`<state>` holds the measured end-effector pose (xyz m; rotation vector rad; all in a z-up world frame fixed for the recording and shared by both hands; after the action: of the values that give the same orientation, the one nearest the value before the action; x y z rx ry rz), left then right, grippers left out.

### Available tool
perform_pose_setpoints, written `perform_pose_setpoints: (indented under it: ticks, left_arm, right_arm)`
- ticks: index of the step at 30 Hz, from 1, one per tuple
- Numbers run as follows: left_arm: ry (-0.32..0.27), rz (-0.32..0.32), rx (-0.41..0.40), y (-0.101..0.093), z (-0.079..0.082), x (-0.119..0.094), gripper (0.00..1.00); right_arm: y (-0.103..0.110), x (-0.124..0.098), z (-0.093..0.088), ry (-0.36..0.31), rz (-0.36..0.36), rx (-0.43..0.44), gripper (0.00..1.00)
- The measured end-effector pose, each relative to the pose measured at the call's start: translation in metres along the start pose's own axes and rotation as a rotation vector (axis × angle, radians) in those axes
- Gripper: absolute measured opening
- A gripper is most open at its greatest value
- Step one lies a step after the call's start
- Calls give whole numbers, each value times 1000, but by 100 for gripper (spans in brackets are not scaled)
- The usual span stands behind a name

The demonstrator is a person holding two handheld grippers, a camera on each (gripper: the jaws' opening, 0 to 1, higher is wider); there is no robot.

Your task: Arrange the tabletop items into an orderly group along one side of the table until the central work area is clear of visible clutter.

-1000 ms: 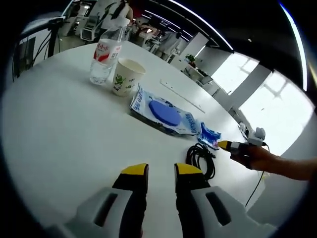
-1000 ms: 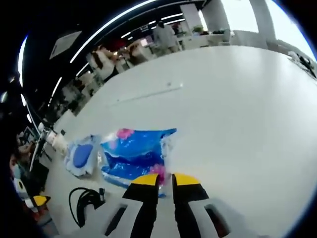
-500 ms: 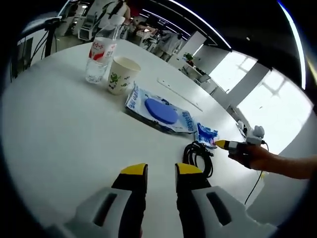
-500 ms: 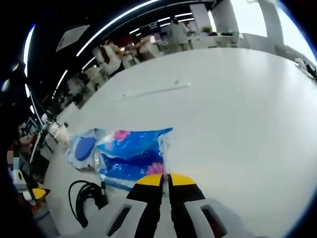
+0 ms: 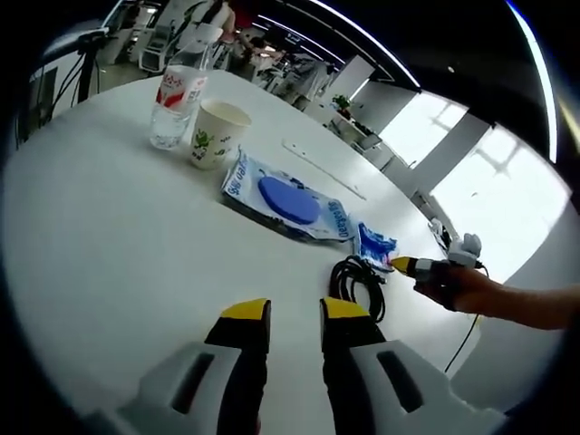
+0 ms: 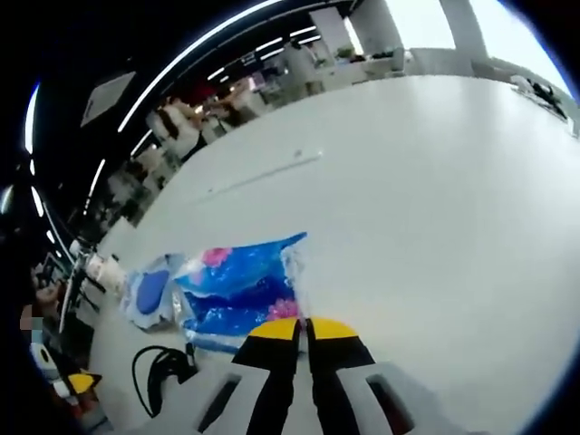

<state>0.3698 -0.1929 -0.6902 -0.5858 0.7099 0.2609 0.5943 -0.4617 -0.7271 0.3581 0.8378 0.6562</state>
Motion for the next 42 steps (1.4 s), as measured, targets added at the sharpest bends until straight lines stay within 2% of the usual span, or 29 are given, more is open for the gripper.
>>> perform_pose_setpoints:
  ticks: [4,10,14,17,20,22,23,27,30,37,42]
  left_arm:
    - [21,-13,14,-6,-8,3,19]
    - [49,-35,31,-17,-14,8,19]
    - [61,-56,36,-27,-15,13,19]
    - [68,-67,38,-32,-16,17,19]
    - [77,-79,55,-39,-18,19,19]
    - [87,-90,73,-44,-21,21,19]
    - [94,-100,84,-47,-22,23,19]
    - [102,-102,85,-51,-21,27,20]
    - [104,-108,90,-55,-18,33,20]
    - [103,-122,105,-64,-16,40,20]
    - [102,-126,101,-69,-12,48,20]
  right_arm:
    - [1,1,2,-20,-2,38,1]
    - [4,-2,-1,-1,10,14,4]
    - [7,-6,-5,17,27,-6,10]
    - [7,-13,-7,6,28,-1,12]
    - [10,-19,-17,23,12,-2,12]
    - [13,-21,-26,88,16,-86,12]
    - [11,-23,-28,95,-17,-113,12]
    - [17,-26,-31,26,20,-33,14]
    - [22,-28,-39,40,26,-62,13]
    - [28,-36,-55,30,42,-18,14]
    - [45,-41,-72,31,77,-6,14]
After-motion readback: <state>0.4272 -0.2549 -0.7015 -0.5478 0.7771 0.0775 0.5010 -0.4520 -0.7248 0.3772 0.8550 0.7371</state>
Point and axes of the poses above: the point that each gripper's makers call its tool centre point, and the gripper's own axes: x roughly forward along the fingers, y roughly to its left, z roughly out of its top, the point moved 4 cm from there along -x, roughly backward along the fingers, and after that the axes turned 14 degrees about z, right-handed, at the moved point
